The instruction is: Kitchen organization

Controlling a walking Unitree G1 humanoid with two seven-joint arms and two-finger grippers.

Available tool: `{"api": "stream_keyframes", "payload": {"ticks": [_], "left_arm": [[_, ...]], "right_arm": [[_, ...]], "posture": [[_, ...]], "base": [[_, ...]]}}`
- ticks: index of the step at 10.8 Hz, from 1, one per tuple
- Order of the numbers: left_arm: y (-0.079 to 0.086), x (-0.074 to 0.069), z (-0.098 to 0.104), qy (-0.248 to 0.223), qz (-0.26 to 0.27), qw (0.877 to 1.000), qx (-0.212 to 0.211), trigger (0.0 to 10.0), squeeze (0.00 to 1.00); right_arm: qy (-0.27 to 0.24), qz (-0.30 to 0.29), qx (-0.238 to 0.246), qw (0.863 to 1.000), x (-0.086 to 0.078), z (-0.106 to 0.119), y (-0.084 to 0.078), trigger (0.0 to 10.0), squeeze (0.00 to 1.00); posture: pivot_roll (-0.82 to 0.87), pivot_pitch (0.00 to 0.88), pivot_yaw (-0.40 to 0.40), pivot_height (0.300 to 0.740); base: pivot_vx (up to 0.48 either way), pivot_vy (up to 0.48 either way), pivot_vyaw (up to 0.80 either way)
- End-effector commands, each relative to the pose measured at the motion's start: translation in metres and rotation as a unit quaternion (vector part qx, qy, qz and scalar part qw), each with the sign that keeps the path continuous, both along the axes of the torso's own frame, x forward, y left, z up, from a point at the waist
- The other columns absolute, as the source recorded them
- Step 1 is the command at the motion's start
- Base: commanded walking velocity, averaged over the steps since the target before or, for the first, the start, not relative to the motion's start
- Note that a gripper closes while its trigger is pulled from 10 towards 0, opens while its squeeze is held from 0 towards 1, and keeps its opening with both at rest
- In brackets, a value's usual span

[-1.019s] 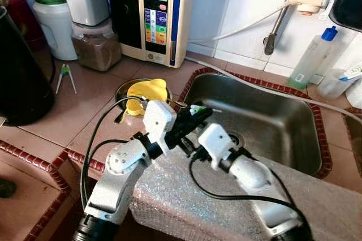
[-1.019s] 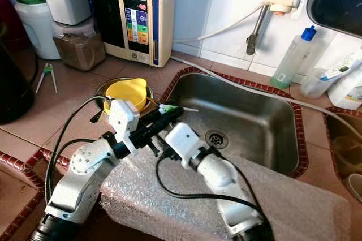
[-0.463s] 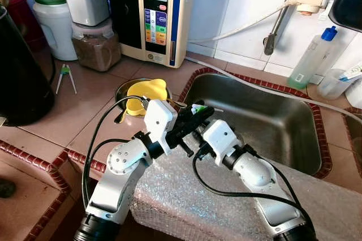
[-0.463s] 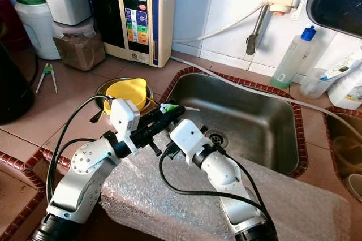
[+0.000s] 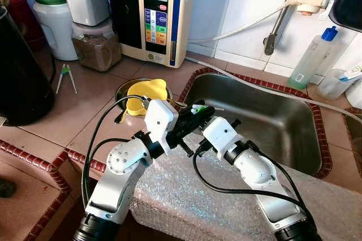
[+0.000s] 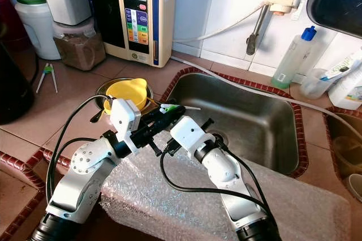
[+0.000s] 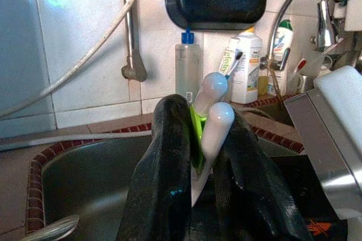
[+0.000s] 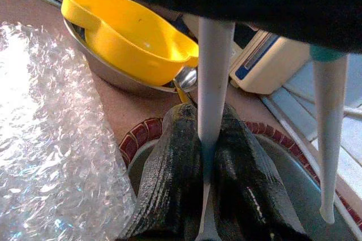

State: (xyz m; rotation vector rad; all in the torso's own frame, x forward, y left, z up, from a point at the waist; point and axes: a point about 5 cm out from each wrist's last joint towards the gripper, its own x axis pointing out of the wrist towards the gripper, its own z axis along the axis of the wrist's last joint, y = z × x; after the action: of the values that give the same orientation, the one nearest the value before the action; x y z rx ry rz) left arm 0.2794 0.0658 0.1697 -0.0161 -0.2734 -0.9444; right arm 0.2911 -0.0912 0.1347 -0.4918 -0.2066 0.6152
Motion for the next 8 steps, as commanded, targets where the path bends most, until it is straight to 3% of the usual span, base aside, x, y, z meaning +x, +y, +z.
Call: {"api": "stream_keyframes", "payload": {"ticks": [1,2,3,4,8], "left_arm": [[-0.002,-0.002,0.004,-0.013,-0.009,1.0,0.007,3.9,0.0],[-0.002,-0.002,0.002,-0.011,-0.008,1.0,0.011,5.8,0.0],[-0.001,0.001,-0.001,-0.006,0.005,1.0,0.016,10.0,0.02],[0.0,0.002,-0.002,0.008,0.006,1.0,0.006,10.0,1.0],[-0.007,0.002,0.007,0.004,-0.027,1.0,0.004,10.0,1.0]], "right_arm": [[-0.01,-0.037,0.003,0.999,0.005,0.004,-0.017,0.0,0.0],[-0.011,-0.04,0.0,0.999,0.005,0.003,-0.019,0.0,0.0],[-0.011,-0.042,-0.004,0.999,0.005,0.003,-0.021,0.0,0.0],[-0.012,-0.043,-0.008,0.999,0.005,0.002,-0.022,0.0,0.0],[-0.026,-0.073,-0.043,0.996,0.027,0.011,-0.056,0.0,0.0]], "posture": [[0.06,0.0,-0.044,0.74],[0.06,0.0,-0.043,0.74],[0.05,0.0,-0.042,0.74],[0.05,0.0,-0.04,0.74],[0.04,0.0,-0.024,0.74]], "base": [[0.0,0.0,0.0],[0.0,0.0,0.0],[0.0,0.0,0.0],[0.0,0.0,0.0],[0.0,0.0,0.0]]}}
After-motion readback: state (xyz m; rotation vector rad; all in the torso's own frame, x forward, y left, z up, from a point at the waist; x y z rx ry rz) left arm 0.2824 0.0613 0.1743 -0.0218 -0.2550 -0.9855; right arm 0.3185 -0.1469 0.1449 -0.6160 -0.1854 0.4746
